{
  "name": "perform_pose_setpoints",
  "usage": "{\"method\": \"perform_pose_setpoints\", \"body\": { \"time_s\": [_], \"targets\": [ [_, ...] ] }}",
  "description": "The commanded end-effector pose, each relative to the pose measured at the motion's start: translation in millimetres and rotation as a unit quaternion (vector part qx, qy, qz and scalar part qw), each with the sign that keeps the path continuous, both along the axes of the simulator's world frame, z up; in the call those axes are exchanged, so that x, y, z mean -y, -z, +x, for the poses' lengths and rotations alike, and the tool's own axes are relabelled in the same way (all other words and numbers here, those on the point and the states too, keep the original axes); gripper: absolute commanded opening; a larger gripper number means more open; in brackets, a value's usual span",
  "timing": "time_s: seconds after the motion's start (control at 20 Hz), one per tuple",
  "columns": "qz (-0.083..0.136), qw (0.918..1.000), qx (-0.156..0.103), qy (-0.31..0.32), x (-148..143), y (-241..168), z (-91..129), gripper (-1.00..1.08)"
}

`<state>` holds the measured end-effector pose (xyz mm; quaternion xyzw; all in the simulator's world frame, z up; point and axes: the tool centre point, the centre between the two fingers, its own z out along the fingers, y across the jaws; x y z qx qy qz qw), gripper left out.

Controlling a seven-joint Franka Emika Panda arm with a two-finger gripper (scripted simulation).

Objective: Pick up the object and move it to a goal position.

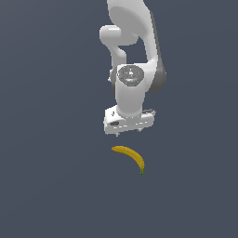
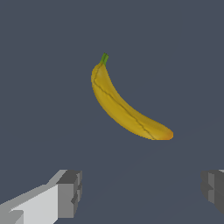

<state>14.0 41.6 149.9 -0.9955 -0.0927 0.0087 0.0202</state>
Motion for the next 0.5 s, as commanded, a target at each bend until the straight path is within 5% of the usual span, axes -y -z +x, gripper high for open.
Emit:
{"method": "perform_pose_setpoints", "body": {
  "time_s": [0.0, 0.45],
  "targets": [
    [-0.002, 0.9995, 0.002, -0.031, -1, 7, 6, 1.00],
    [-0.010, 0.9855, 0.009, -0.169, -7, 38, 30, 1.00]
  ]
}}
